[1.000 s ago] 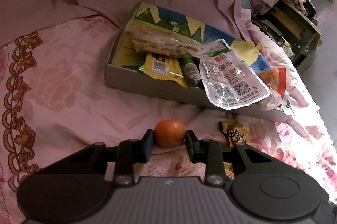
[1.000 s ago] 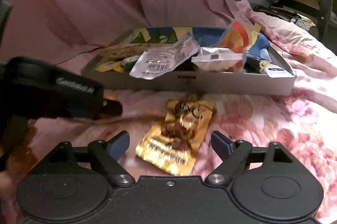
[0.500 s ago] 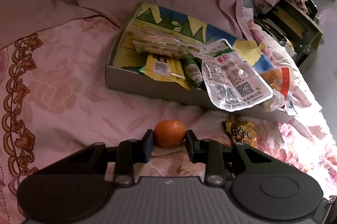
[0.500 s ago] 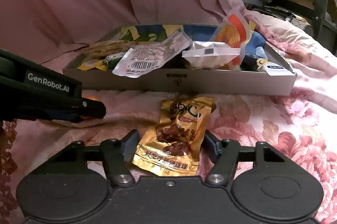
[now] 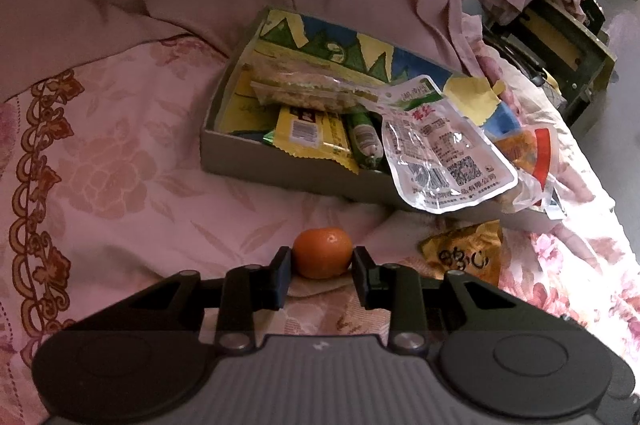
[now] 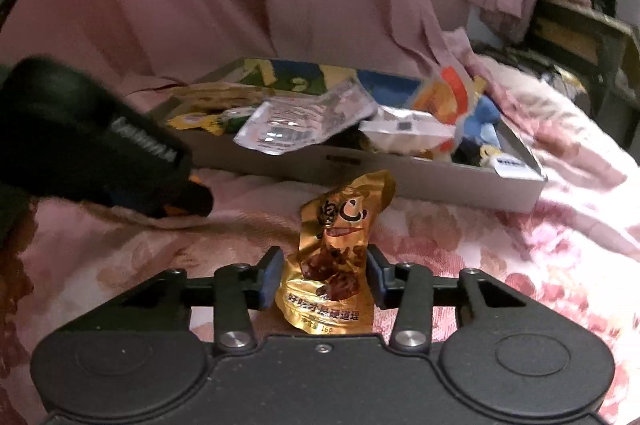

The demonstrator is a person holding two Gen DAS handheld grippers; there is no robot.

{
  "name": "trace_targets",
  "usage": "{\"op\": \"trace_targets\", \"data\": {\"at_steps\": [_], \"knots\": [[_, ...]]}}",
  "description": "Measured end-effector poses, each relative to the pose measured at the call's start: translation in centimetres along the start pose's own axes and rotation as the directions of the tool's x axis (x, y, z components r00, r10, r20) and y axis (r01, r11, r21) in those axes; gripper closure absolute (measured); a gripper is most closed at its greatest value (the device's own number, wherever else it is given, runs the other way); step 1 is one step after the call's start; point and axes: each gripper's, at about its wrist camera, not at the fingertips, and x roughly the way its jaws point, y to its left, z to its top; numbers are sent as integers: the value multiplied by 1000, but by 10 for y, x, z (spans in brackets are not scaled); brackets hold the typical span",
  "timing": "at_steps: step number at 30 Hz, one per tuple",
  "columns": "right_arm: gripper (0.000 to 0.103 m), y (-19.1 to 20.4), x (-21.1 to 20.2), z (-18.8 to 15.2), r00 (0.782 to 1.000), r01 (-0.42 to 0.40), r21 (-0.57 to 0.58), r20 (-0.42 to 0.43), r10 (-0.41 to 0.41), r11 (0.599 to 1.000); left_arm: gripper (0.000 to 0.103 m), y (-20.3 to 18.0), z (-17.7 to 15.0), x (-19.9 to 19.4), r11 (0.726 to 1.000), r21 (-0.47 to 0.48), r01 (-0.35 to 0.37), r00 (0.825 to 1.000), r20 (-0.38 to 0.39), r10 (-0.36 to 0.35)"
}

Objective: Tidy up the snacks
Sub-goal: 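Lift the orange and gold pouch and carry both over the tray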

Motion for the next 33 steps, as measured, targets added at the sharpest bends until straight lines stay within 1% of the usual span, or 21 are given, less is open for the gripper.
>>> {"op": "trace_targets", "data": {"at_steps": [4, 9, 14, 19, 24, 29, 33], "knots": [[58, 12, -4, -7, 999, 3, -88, 33, -1, 996, 68, 2, 1, -1, 1000, -8, -4, 1000, 3, 4], [58, 21, -10, -12, 998, 12, -160, 69, -1, 987, 68, 4, 3, -5, 1000, -19, -18, 1000, 14, 18], [58, 40, -12, -23, 993, 37, -306, 120, 0, 951, 67, 9, 7, -10, 998, -53, -27, 999, 29, 28], [58, 51, -15, -26, 984, 52, -399, 176, 21, 916, 67, 15, 11, -18, 996, -77, -50, 997, 57, 54], [58, 57, -19, -30, 976, 65, -457, 214, 39, 887, 67, 20, 18, -28, 995, -81, -65, 993, 90, 72], [58, 63, -27, -32, 959, 95, -498, 277, 54, 862, 67, 26, 26, -37, 992, -119, -51, 988, 140, 68], [58, 62, -34, -27, 941, 125, -496, 333, 56, 859, 67, 18, 35, -39, 994, -79, -73, 980, 182, 87]]}}
